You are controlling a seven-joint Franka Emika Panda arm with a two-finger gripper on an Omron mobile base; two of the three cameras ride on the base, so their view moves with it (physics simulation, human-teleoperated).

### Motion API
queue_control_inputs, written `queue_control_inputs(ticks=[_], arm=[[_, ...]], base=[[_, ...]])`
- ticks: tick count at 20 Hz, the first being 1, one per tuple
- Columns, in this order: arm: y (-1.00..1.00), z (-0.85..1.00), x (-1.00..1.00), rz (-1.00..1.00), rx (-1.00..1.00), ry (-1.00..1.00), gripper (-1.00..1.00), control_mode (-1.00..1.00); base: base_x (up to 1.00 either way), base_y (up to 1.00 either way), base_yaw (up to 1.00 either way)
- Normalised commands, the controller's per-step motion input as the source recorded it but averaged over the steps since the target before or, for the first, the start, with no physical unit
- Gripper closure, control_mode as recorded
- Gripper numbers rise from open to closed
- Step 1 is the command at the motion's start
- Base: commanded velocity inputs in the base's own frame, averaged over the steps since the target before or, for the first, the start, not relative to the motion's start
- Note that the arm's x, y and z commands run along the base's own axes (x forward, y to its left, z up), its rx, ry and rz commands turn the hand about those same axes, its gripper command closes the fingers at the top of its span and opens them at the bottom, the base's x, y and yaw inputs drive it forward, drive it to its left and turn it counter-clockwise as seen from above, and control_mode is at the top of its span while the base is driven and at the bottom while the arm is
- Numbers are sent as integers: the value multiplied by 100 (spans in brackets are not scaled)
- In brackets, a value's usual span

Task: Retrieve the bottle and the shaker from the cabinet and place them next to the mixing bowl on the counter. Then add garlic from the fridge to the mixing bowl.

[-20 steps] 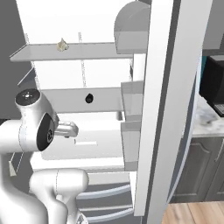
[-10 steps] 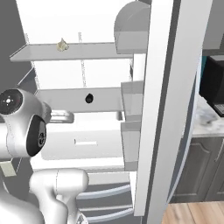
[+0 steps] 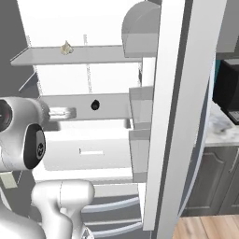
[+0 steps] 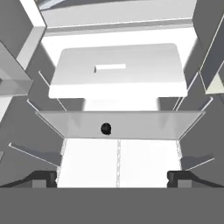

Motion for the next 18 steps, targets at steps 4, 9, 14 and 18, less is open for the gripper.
queue_control_inputs(ticks=[4,9,14,18], arm=[[5,35,21,0,0,-13,-100,-100],[17,47,35,1,0,-2,-100,-100],[13,66,28,1,0,5,-100,-100],[8,59,14,0,0,5,-100,-100]], base=[[0,0,0],[0,0,0],[0,0,0],[0,0,0]])
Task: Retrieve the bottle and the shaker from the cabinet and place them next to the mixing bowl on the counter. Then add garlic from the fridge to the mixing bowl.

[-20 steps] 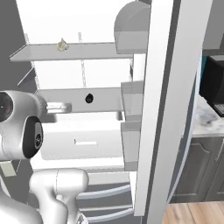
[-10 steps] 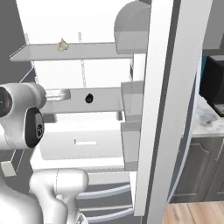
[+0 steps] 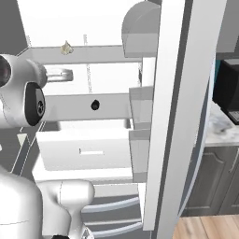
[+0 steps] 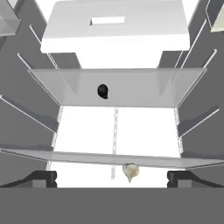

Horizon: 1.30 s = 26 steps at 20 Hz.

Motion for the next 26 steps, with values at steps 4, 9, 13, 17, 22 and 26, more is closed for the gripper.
queue_control_inputs(ticks=[4,9,13,17,22,26], arm=[[13,45,21,0,0,1,-100,-100],[13,29,30,2,0,0,-100,-100],[0,7,50,13,1,-2,-100,-100],[0,0,58,12,2,0,-100,-100],[16,0,47,3,0,0,-100,-100],[26,0,51,3,0,0,-100,-100]], base=[[0,0,0],[0,0,0],[0,0,0],[0,0,0],[0,0,0],[0,0,0]])
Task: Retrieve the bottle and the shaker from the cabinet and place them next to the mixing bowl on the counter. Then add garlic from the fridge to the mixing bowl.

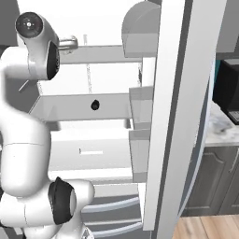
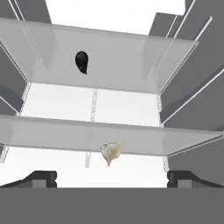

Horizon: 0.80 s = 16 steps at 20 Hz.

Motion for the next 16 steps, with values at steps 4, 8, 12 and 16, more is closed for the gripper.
queue_control_inputs(ticks=[4,8,12,16], arm=[[17,0,56,5,0,0,-100,-100],[11,0,48,7,0,3,-100,-100],[15,-1,44,5,0,5,-100,-100],[16,-3,41,0,0,6,-100,-100]], base=[[0,0,0],[0,0,0],[0,0,0],[0,0,0]])
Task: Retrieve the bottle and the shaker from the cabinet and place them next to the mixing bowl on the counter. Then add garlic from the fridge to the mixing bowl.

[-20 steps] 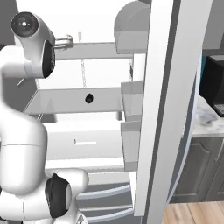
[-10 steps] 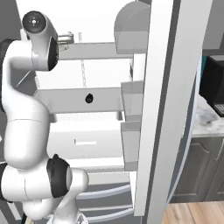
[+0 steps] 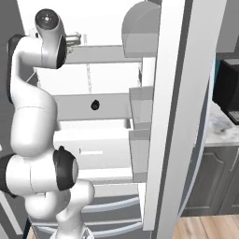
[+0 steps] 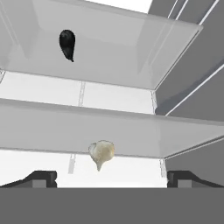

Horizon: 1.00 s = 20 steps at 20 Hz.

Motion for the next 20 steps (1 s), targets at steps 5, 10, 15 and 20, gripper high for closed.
queue_control_inputs(ticks=[5,10,15,20], arm=[[15,-10,40,0,0,4,-100,-100],[15,-21,37,0,0,0,-100,-100],[18,-17,45,0,0,0,-100,-100],[7,-8,42,0,0,0,-100,-100]], base=[[0,0,0],[0,0,0],[0,0,0],[0,0,0]])
